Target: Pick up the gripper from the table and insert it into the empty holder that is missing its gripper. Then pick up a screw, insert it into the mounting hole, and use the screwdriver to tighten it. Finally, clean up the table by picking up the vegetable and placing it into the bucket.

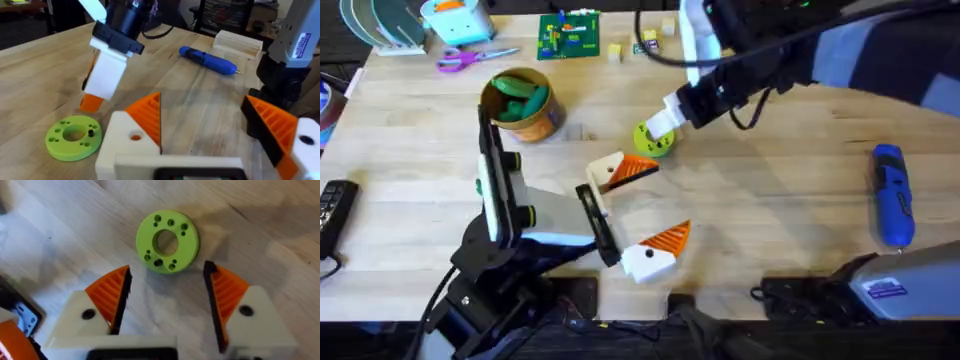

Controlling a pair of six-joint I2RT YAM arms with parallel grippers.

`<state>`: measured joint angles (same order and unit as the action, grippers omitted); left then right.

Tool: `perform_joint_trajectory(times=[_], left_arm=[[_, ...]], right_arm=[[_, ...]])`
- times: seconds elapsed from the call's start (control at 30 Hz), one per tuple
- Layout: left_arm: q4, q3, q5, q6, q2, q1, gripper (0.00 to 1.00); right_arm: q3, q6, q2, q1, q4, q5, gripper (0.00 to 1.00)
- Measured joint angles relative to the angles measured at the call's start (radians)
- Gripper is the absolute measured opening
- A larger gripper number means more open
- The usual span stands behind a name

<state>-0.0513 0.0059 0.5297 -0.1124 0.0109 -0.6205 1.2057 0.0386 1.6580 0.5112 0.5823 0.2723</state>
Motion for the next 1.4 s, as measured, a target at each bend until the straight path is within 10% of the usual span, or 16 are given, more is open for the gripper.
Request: perform_joint_trajectory(times=[1.4], left_arm=[[0.000,0.000,0.001,0.000,0.000,0.000,0.999]], right_arm=[[0.000,0.119,0.121,0.178,-0.036,-0.231,0.213]])
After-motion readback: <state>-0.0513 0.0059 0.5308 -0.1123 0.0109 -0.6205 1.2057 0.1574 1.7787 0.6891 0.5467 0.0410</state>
